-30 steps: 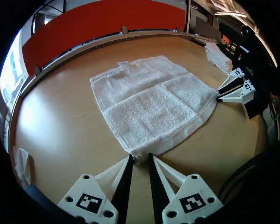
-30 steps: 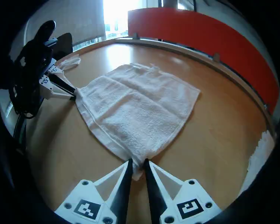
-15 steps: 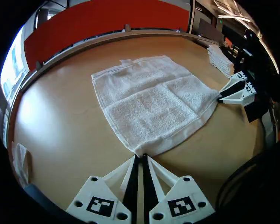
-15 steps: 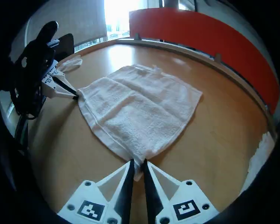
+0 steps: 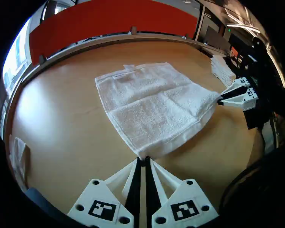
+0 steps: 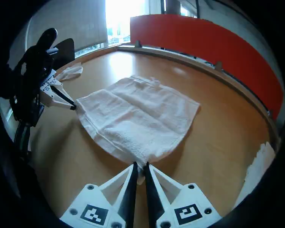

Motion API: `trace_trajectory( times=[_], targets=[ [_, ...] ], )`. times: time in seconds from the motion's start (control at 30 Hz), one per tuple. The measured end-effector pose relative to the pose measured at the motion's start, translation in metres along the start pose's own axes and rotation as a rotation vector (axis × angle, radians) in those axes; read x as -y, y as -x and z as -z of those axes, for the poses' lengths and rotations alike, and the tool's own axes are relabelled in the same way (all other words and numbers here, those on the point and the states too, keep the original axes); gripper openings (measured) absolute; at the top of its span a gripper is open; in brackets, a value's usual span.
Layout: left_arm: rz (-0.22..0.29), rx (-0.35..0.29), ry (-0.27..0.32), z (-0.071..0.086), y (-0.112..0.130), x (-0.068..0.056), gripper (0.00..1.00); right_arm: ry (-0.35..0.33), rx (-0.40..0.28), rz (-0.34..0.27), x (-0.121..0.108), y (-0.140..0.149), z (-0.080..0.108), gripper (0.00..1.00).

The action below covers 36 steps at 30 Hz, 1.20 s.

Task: Fold towel

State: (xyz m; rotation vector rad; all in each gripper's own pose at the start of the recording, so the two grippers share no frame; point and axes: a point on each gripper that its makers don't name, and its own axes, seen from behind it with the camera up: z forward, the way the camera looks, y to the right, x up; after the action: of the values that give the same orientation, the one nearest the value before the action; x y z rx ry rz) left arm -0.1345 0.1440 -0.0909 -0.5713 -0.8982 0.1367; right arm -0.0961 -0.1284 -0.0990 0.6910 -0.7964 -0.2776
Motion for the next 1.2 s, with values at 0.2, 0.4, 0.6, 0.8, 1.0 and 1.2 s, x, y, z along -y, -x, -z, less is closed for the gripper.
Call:
trace_trajectory(
  times=[0.2, 0.4, 0.6, 0.8, 1.0, 1.2],
  targets=[
    [0.035, -0.018, 0.003, 0.022, -0.011, -0.002, 0.08, -0.005, -0.011, 0.008, 0.002, -0.015, 0.014, 0.13],
    [0.054, -0.034, 0.002, 0.043, -0.023, -0.005, 0.08, -0.005, -0.024, 0.019, 0.006, -0.031, 0.031, 0.13],
    [0.058, -0.055, 0.005, 0.064, -0.037, -0.009, 0.08, -0.003, -0.043, 0.027, 0.010, -0.047, 0.051, 0.13],
    [0.079, -0.077, 0.014, 0.079, -0.049, -0.012, 0.08, -0.003, -0.050, 0.033, 0.011, -0.058, 0.069, 0.13],
    [0.087, -0.088, 0.021, 0.089, -0.056, -0.014, 0.08, -0.008, -0.050, 0.029, 0.014, -0.063, 0.080, 0.13],
    [0.083, -0.092, 0.029, 0.099, -0.059, -0.018, 0.08, -0.010, -0.051, 0.027, 0.017, -0.065, 0.090, 0.13]
  ],
)
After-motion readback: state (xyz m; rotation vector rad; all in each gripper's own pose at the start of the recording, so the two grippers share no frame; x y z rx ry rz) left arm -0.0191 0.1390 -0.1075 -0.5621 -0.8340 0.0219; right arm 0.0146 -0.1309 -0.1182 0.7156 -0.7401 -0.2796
